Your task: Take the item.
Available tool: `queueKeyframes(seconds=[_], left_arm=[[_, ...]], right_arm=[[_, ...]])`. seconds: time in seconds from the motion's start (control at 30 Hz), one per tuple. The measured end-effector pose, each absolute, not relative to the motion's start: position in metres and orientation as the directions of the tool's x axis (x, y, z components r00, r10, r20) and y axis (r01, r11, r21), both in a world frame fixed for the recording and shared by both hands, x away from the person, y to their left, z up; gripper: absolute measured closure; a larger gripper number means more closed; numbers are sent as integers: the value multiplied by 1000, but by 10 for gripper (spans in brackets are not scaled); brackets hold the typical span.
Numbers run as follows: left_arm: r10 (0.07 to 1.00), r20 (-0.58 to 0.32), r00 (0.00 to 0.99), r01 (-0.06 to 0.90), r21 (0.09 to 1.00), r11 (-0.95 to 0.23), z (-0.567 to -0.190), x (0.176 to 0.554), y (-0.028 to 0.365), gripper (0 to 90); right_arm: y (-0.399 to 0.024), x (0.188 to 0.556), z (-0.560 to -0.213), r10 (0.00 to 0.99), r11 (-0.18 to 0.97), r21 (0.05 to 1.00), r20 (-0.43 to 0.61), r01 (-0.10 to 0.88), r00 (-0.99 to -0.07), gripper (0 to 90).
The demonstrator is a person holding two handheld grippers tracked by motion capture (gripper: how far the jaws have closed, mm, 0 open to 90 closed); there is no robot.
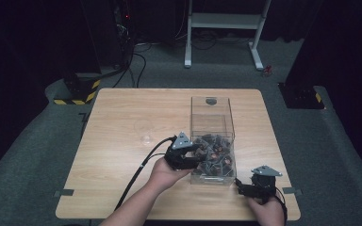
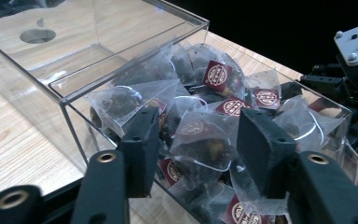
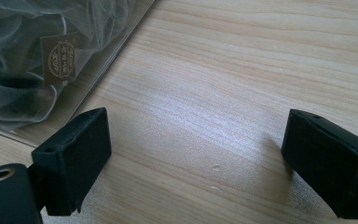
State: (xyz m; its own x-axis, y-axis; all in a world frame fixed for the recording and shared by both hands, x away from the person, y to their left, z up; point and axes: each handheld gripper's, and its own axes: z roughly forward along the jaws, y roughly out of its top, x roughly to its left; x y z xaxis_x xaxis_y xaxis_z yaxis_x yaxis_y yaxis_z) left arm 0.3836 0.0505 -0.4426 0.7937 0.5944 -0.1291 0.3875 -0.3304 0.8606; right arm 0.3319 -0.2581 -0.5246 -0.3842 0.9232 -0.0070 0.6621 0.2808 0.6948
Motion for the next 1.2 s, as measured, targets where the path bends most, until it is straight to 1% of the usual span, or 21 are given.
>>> queueKeyframes(seconds=[0.17,0.23,0.27,0.3,0.37,0.4,0.47,0.63,0.83,1.2], left_arm=[[585,-121,802,373,866,-332,-443,379,50,592],[582,-119,804,368,869,-331,-443,378,51,656],[581,-121,805,367,870,-328,-444,377,52,656],[578,-122,807,366,872,-326,-444,377,53,677],[576,-122,809,363,874,-324,-445,376,54,727],[572,-121,811,359,875,-325,-446,375,54,771],[566,-120,815,354,878,-323,-446,374,54,786],[547,-107,830,331,884,-330,-446,370,54,886],[551,-103,828,317,896,-309,-445,367,58,900],[571,-140,809,326,915,-237,-442,366,69,900]], right_arm=[[-258,332,-525,921,285,696,-9,659,-389,81],[-258,332,-525,922,283,695,-7,660,-388,81],[-258,332,-525,922,283,695,-7,660,-388,81],[-258,332,-525,921,284,695,-8,660,-389,81],[-258,332,-525,921,284,695,-8,660,-389,81],[-258,332,-525,921,285,695,-8,660,-389,81],[-258,332,-525,921,284,695,-8,660,-389,82],[-258,332,-525,921,285,695,-8,660,-389,82],[-258,332,-525,921,285,695,-8,660,-390,82],[-258,332,-525,921,285,695,-8,660,-390,82]])
